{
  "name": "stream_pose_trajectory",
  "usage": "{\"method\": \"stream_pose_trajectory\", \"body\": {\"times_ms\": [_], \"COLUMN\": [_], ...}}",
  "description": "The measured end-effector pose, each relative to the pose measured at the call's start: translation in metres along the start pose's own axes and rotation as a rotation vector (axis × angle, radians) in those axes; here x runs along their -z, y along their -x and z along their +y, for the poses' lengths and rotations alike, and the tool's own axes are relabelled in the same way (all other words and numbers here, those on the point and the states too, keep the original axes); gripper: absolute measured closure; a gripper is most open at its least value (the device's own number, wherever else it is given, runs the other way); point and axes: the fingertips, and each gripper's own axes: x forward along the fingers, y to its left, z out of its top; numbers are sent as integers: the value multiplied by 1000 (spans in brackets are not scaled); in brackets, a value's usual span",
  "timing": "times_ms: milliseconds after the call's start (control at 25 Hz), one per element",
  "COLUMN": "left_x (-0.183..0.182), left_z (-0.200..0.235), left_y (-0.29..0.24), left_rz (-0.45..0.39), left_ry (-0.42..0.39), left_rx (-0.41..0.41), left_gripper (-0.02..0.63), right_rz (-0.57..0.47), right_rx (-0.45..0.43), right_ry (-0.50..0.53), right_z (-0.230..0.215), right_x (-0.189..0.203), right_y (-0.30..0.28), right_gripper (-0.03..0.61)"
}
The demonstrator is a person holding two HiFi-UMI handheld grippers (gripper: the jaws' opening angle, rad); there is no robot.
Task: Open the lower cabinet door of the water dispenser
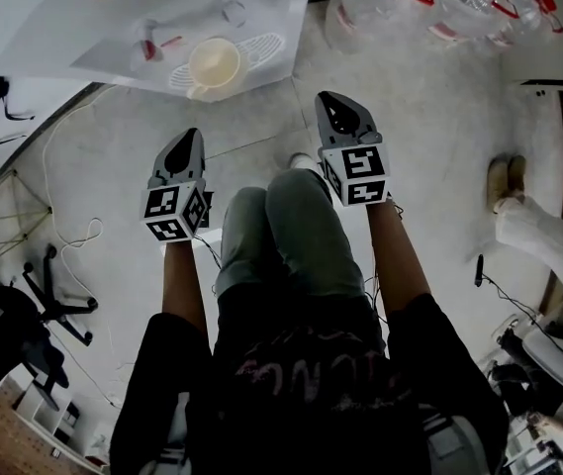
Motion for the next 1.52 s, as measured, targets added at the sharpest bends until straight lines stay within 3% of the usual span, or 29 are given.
{"method": "stream_pose_trajectory", "body": {"times_ms": [600,920,1520], "left_x": [84,110,144], "left_z": [37,55,85], "left_y": [-73,-103,-122], "left_rz": [-48,-79,-45], "left_ry": [-27,-43,-63], "left_rx": [-26,-28,-28], "left_gripper": [601,601,601], "right_rz": [-34,-36,-94], "right_rx": [-39,-52,-157], "right_ry": [33,53,54], "right_z": [-12,-25,-32], "right_x": [87,124,109], "right_y": [-82,-118,-179], "right_gripper": [549,526,345]}}
